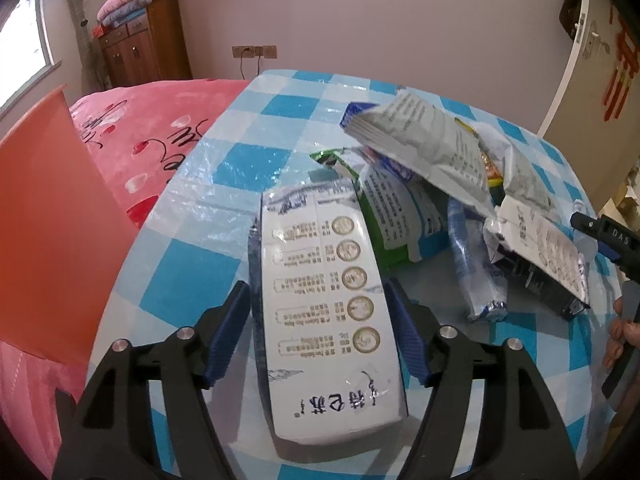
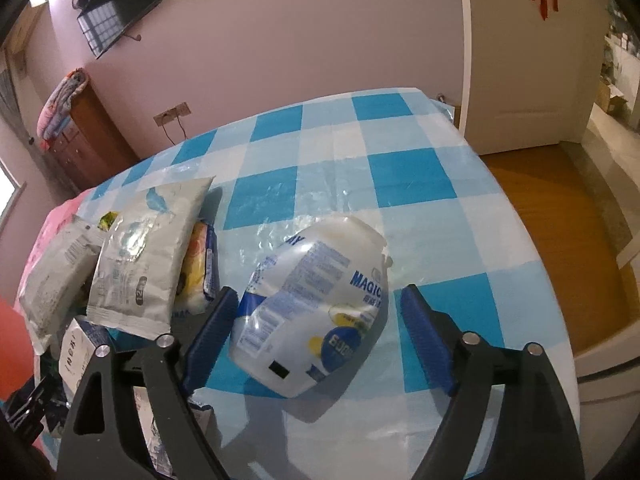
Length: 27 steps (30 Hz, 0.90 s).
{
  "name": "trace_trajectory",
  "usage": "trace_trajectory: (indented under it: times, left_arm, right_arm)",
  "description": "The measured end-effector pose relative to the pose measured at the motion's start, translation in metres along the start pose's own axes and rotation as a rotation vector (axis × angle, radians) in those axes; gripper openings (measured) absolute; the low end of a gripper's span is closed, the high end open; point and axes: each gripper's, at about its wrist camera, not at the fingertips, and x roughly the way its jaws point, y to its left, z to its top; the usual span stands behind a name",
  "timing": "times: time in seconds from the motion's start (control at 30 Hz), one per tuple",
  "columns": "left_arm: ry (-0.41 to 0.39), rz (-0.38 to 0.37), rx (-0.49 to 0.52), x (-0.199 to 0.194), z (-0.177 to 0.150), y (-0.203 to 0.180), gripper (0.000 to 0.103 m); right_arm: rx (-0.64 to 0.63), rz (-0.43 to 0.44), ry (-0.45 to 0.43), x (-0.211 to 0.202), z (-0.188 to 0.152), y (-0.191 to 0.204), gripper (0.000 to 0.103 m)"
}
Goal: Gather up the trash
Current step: 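Close the left tool on the milk carton while the right tool grasps the white bottle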
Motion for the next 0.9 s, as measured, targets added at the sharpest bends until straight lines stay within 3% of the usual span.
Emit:
trace_trajectory:
  times: [0.27,0.4,0.7,0.73,0.77,0.9]
  left_arm:
    - [0.001,0.002,0.005,0.002,-0.001,0.001,0.071]
    - [-0.003,-0.002,-0.005,0.002,-0.001,0.002,0.069]
    - [-0.016,-0.023,-0.031,-0.003,-0.002,0.012,0.064]
    - [-0.020,-0.030,-0.033,-0.004,-0.002,0.013,0.064]
    - [-0.023,-0.034,-0.032,-0.005,-0.003,0.013,0.064]
    - [-0.035,-0.053,-0.036,-0.011,-0.006,0.017,0.063]
  right_arm:
    - [-0.058,-0.052,-0.010,0.005,-0.003,0.011,0.087]
    - [-0.086,-0.088,-0.019,0.006,-0.004,0.013,0.071]
    - [-0.131,-0.111,-0.051,-0.010,-0.018,0.010,0.065]
    - [-0.137,-0.107,-0.052,-0.013,-0.020,0.010,0.046]
    - [-0.139,-0.105,-0.046,-0.014,-0.021,0.011,0.040]
    - [-0.132,-0.098,-0.037,-0.021,-0.028,0.008,0.040]
